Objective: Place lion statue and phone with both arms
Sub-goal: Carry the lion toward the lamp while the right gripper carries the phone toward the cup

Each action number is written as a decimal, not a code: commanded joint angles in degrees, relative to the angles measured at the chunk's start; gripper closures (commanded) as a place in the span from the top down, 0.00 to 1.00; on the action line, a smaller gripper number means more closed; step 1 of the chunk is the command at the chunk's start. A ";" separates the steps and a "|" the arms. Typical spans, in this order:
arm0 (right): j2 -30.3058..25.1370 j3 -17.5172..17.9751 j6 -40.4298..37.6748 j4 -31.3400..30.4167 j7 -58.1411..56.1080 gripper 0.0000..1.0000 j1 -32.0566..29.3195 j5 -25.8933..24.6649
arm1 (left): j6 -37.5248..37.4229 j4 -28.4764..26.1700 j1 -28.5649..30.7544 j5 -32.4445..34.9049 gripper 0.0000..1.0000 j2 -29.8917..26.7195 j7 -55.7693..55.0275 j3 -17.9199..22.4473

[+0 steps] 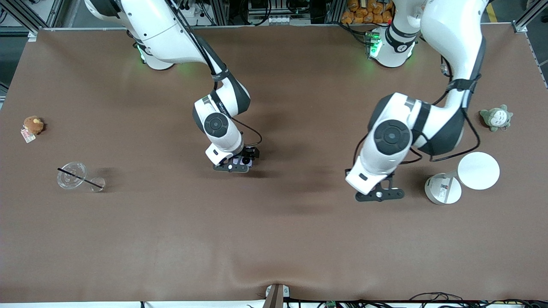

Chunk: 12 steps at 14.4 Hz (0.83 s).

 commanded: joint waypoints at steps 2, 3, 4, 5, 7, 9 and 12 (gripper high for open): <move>0.96 -0.60 0.50 1.10 1.02 0.58 1.09 -0.35 | 0.84 -4.52 4.13 -0.73 0.00 -3.12 7.24 -0.58; 0.96 -0.60 0.51 1.18 1.02 0.15 1.00 -0.35 | 1.63 -5.92 4.84 -0.73 0.00 -3.73 8.65 -0.75; 0.70 -0.77 0.51 1.10 1.02 0.00 1.00 -0.35 | 3.03 -7.59 6.58 -0.73 0.00 -4.35 9.97 -1.01; 0.43 -0.86 0.33 1.10 0.94 0.00 0.74 -0.35 | 4.87 -9.61 8.25 -0.73 0.00 -5.05 11.20 -2.06; -2.54 -1.21 -0.63 0.75 0.41 0.00 -0.22 -0.61 | 7.95 -12.69 12.56 -0.73 0.00 -5.49 12.96 -4.61; -7.46 -3.31 -4.82 0.57 0.06 0.00 -1.63 -0.61 | 11.11 -15.68 18.61 -0.73 0.00 -5.58 15.85 -8.12; -14.93 -8.67 -15.37 0.75 -9.90 0.00 -5.31 -0.70 | 17.43 -20.42 26.62 -0.64 0.00 -5.32 20.52 -12.43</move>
